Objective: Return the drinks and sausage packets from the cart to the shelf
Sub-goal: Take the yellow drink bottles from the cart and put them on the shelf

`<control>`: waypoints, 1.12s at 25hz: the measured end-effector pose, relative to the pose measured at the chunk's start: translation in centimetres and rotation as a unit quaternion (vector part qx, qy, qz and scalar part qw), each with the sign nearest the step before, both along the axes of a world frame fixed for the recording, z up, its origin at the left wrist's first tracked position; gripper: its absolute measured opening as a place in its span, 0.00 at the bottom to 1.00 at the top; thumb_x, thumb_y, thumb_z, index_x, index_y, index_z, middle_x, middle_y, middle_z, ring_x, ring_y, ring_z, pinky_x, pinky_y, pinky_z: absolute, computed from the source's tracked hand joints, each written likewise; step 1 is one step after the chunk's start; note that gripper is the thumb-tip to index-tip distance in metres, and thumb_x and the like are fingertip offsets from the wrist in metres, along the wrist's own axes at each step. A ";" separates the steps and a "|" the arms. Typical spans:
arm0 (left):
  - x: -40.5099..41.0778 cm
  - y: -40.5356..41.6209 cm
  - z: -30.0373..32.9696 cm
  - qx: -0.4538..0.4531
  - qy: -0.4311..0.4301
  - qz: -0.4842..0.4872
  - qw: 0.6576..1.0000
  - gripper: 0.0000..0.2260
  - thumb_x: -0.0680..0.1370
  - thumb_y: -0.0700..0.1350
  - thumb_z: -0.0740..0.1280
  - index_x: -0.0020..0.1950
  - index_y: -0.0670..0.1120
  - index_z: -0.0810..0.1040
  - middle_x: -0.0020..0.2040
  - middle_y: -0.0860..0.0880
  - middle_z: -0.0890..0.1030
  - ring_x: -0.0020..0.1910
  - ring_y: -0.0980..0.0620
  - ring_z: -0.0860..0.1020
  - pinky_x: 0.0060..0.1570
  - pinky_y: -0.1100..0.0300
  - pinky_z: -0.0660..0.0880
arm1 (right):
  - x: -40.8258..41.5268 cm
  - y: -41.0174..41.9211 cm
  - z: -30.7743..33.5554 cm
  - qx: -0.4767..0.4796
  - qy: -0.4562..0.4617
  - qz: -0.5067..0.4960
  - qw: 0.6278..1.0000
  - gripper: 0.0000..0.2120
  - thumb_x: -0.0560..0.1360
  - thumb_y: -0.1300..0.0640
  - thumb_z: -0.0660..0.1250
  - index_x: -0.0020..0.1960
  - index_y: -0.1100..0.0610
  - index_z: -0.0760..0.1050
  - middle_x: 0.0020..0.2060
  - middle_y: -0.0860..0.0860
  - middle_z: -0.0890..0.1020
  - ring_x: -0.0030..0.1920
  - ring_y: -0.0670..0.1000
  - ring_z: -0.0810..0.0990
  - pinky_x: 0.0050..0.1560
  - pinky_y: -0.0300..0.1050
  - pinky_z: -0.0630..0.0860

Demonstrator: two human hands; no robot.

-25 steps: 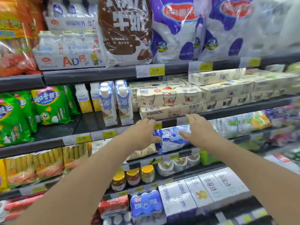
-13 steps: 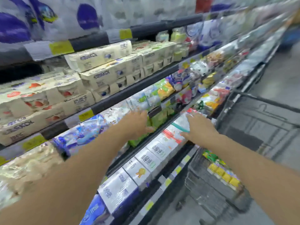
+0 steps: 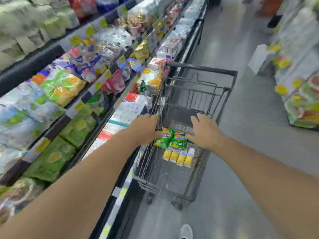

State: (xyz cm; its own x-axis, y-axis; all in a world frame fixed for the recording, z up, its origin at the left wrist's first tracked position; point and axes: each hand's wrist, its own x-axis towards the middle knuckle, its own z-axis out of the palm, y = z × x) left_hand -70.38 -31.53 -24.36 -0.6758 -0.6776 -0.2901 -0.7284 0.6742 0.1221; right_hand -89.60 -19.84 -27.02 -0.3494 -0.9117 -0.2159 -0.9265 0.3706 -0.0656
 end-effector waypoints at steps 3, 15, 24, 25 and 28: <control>-4.0 -1.1 -3.9 0.012 -0.025 -0.040 0.999 0.33 0.75 0.63 0.64 0.70 0.41 0.66 0.66 0.39 0.72 0.66 0.39 0.70 0.65 0.44 0.68 | -2.2 -0.1 -3.3 0.017 -0.019 -0.029 0.999 0.36 0.75 0.38 0.65 0.73 0.59 0.62 0.69 0.59 0.67 0.70 0.61 0.67 0.68 0.57 0.65; -10.3 -7.1 -25.8 0.151 -0.156 -0.114 0.969 0.30 0.77 0.64 0.59 0.69 0.42 0.69 0.66 0.40 0.72 0.65 0.40 0.71 0.62 0.43 0.71 | -5.7 -5.0 -21.8 0.083 -0.207 -0.250 0.942 0.24 0.75 0.50 0.67 0.65 0.63 0.71 0.61 0.60 0.75 0.61 0.60 0.76 0.58 0.51 0.74; -12.8 -9.1 -44.0 0.272 -0.169 0.033 0.947 0.29 0.80 0.60 0.60 0.69 0.36 0.67 0.66 0.37 0.73 0.64 0.39 0.73 0.60 0.50 0.72 | -6.9 -7.7 -40.1 0.137 -0.305 -0.466 0.819 0.07 0.77 0.54 0.66 0.44 0.57 0.73 0.50 0.59 0.78 0.56 0.59 0.80 0.43 0.42 0.69; -13.1 -9.2 -45.3 0.269 -0.159 0.067 0.948 0.28 0.80 0.58 0.61 0.68 0.36 0.69 0.65 0.37 0.74 0.63 0.38 0.74 0.58 0.50 0.73 | -6.9 -8.0 -41.7 0.132 -0.309 -0.492 0.803 0.06 0.77 0.54 0.66 0.48 0.58 0.75 0.54 0.59 0.79 0.57 0.59 0.80 0.44 0.43 0.70; -13.6 -9.5 -47.9 0.273 -0.096 0.168 0.942 0.22 0.79 0.55 0.64 0.56 0.34 0.74 0.61 0.35 0.76 0.58 0.36 0.76 0.51 0.50 0.74 | -6.7 -8.9 -45.3 0.100 -0.312 -0.545 0.772 0.18 0.77 0.53 0.65 0.62 0.64 0.75 0.61 0.61 0.79 0.56 0.61 0.80 0.44 0.44 0.69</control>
State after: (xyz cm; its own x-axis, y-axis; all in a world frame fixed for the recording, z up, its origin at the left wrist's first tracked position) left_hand -84.01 -41.06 -72.28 -0.3493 -0.5587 -0.7523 -0.9335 0.2770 0.2277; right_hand -96.31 -28.72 -72.37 -0.6568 -0.0762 -0.7502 0.1310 0.9682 -0.2130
